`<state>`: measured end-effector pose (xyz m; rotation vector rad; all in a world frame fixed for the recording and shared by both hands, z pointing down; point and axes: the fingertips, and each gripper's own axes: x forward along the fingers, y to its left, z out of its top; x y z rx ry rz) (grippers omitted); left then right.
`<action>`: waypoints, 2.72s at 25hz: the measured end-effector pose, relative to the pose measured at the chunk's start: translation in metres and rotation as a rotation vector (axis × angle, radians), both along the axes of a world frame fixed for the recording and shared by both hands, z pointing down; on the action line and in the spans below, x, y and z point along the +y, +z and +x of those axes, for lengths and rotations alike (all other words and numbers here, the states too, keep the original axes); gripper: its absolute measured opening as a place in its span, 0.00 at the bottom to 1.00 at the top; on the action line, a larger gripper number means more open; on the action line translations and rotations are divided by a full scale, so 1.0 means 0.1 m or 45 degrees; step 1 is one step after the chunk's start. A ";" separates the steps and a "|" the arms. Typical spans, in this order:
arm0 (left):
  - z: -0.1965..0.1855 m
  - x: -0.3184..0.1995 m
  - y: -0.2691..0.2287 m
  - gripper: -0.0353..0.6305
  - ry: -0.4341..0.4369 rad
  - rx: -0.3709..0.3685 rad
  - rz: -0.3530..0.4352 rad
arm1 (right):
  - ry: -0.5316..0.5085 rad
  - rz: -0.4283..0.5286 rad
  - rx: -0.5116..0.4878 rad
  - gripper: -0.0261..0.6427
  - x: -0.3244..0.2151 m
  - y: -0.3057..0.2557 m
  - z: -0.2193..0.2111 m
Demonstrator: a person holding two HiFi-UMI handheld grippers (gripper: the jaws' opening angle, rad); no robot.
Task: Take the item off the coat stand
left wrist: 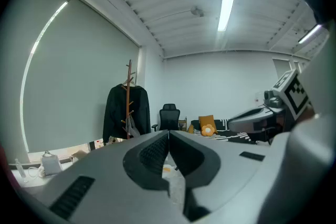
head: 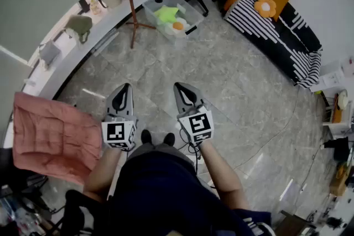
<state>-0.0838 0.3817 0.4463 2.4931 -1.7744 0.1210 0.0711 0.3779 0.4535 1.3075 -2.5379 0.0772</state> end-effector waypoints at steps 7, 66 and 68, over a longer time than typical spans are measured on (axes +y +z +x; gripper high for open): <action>0.00 -0.02 0.04 0.09 0.001 -0.009 0.003 | 0.003 -0.007 0.008 0.07 -0.03 0.05 0.00; 0.24 -1.00 -0.04 0.57 -0.007 -0.052 0.077 | -0.149 0.011 -0.086 0.07 -0.42 -0.10 0.48; 0.15 -1.30 -0.01 0.57 -0.006 -0.044 0.081 | -0.140 0.002 -0.087 0.07 -0.70 -0.05 0.40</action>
